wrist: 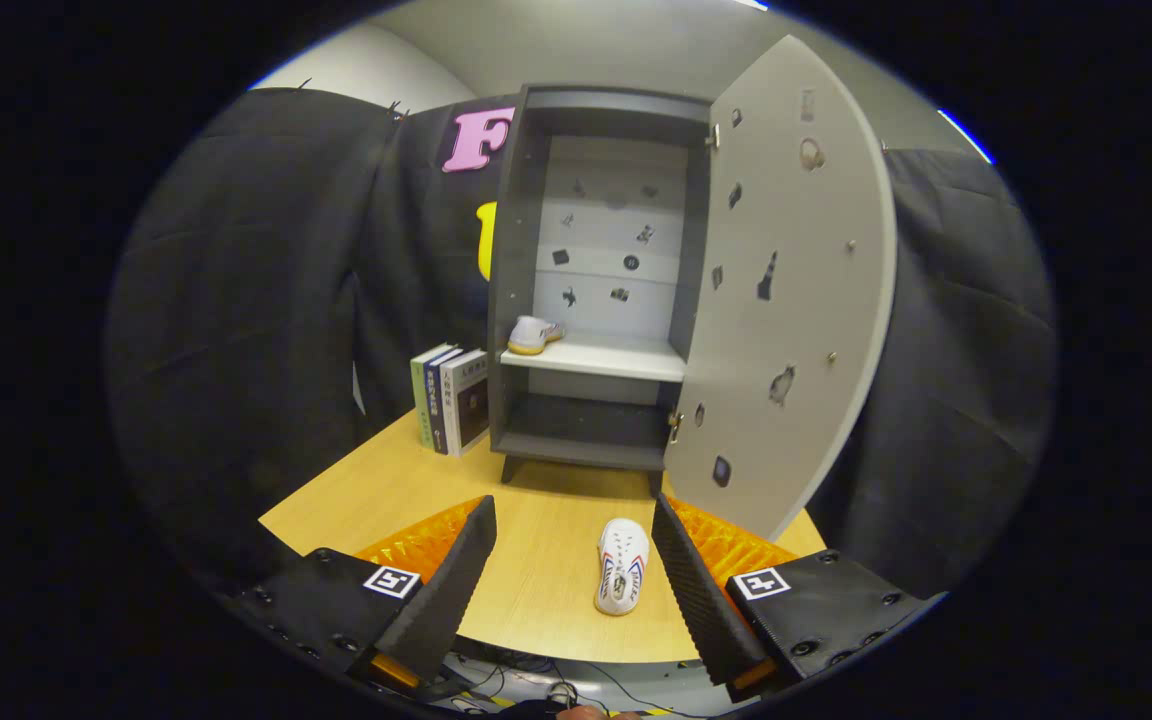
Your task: Open the shoe cabinet door, grab the shoes and put them into the shoe cabinet, then close the shoe cabinet door.
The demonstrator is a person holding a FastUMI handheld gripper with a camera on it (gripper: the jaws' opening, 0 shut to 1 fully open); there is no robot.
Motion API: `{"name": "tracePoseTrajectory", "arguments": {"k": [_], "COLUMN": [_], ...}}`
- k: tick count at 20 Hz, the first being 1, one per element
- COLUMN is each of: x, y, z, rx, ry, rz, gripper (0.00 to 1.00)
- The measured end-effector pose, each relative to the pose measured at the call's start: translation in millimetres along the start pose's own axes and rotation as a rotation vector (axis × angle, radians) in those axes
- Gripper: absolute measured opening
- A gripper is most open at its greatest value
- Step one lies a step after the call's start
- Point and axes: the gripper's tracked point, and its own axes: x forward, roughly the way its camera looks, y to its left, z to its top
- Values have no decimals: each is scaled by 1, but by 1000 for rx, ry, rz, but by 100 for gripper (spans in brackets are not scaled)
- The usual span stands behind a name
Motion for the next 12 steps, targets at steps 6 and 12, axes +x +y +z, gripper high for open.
{"name": "tracePoseTrajectory", "arguments": {"k": [6, 12], "x": [115, 205], "y": [-2, -46], "z": [-100, -167], "rx": [46, 14], "ry": [252, 398], "rz": [13, -49], "gripper": [98, 98]}}
